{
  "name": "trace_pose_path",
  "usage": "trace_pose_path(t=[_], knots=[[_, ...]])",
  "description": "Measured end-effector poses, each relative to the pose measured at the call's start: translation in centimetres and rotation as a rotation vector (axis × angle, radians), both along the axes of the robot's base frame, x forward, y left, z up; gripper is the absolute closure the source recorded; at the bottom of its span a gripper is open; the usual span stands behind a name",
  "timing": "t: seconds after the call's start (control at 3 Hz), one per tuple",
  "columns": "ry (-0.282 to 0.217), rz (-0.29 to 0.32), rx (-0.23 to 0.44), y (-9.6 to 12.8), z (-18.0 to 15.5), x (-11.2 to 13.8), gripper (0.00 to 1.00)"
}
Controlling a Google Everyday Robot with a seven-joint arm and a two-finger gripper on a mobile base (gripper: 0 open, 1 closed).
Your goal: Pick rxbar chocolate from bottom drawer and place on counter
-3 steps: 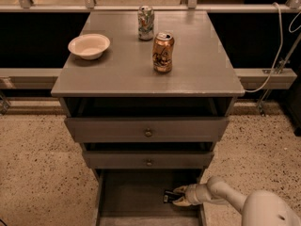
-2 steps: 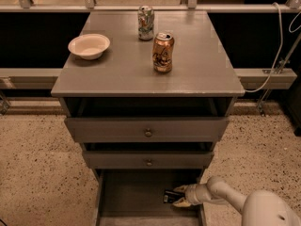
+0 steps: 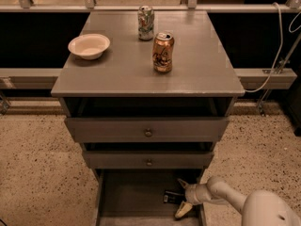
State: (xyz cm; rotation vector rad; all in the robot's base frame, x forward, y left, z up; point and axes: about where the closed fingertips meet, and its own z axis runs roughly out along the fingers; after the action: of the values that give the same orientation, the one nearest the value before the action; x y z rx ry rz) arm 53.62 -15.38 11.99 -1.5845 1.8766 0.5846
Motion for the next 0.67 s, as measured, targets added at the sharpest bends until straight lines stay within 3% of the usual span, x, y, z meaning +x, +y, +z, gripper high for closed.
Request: trace_pose_path(t=[0.67], knots=[[0.000, 0.000, 0.000, 0.00, 0.00, 0.00, 0.00]])
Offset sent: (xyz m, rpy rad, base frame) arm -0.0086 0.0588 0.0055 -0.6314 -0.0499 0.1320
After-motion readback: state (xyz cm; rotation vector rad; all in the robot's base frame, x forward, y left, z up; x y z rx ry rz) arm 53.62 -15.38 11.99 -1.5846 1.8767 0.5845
